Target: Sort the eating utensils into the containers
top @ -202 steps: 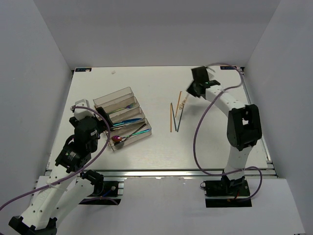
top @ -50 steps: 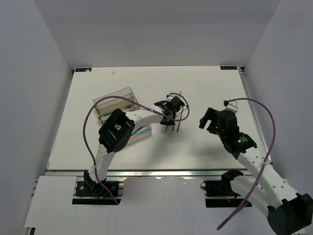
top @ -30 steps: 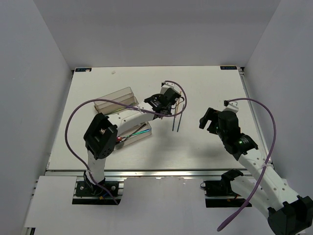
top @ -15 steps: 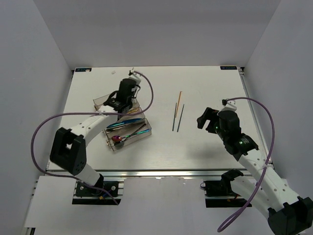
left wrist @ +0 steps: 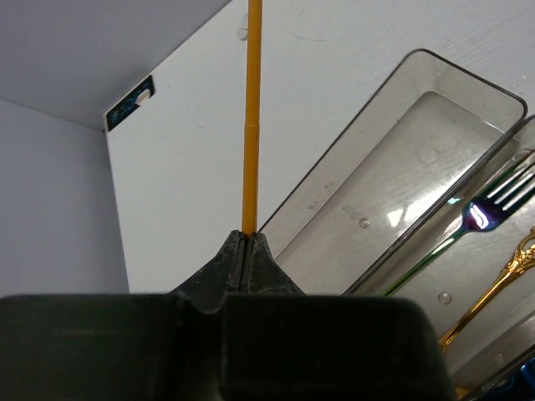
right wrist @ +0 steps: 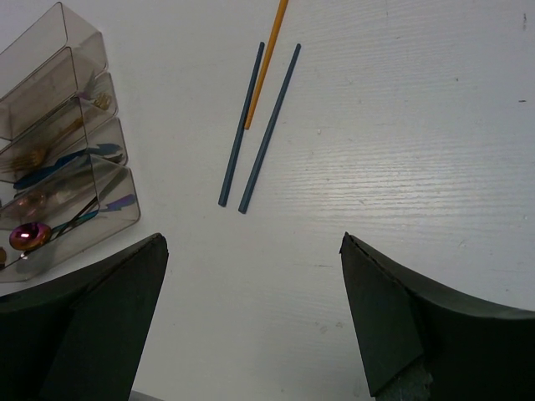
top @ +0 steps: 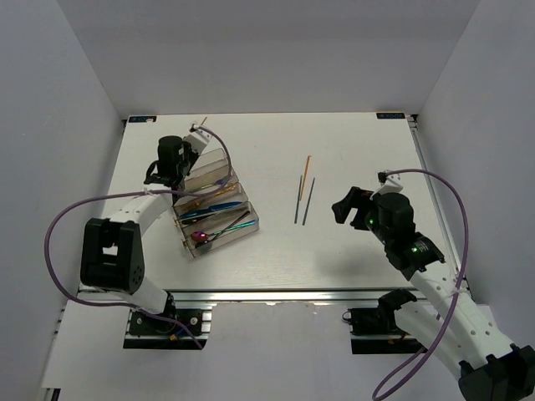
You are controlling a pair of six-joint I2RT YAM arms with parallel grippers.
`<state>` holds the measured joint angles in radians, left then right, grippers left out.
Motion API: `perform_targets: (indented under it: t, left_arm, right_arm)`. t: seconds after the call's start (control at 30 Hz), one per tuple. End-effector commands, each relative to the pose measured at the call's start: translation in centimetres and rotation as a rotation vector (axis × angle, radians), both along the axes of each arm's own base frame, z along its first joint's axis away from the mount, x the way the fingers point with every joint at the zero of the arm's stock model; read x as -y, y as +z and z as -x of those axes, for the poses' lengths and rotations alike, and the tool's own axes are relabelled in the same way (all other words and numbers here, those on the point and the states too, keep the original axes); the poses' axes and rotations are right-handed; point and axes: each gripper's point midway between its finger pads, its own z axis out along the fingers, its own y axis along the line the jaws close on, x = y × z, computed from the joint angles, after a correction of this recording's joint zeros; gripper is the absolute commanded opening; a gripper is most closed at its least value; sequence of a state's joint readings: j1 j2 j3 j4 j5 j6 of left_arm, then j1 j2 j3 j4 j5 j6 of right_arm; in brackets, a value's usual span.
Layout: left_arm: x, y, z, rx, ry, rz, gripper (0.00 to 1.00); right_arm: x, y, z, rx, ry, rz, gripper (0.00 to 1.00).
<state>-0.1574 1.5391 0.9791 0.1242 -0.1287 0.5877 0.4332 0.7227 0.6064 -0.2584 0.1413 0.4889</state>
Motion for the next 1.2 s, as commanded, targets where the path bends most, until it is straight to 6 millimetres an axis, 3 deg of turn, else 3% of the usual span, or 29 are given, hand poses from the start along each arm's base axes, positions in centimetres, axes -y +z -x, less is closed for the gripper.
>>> perform_targets:
  t: [0.0, 0.2, 0.53, 0.73, 1.03, 1.17]
  left_arm:
    - [2.4, 0.3, -1.4, 0.017, -0.163, 0.016, 0.0]
    - [1.9, -3.0, -3.0, -0.06, -0.183, -0.043, 0.0]
    - [0.9, -4.7, -2.4, -0.088, -0.201, -0.106, 0.0]
    - [0.2, -5.1, -1.3, -0.059, -0.22, -0.18, 0.0]
    - [-1.4, -4.5, -1.0, -0.038, -0.236, -0.14, 0.0]
    - [-1.6, -5.1, -0.8, -0.05, -0.236, -0.124, 0.01]
  right_arm:
    - [-0.6, 1.3, -0.3, 0.057, 0.036, -0.023, 0.89]
    - [-0.7, 0.9, -0.3, 0.053, 0.039, -0.023, 0.88]
    - [-0.8, 0.5, -0.5, 0.046, 0.042, -0.016, 0.89]
    - [-1.0, 0.6, -0.4, 0.048, 0.055, -0.022, 0.88]
    - [-1.1, 0.5, -0.4, 0.045, 0.061, -0.023, 0.89]
    - [-1.2, 0.6, -0.4, 0.046, 0.063, -0.023, 0.89]
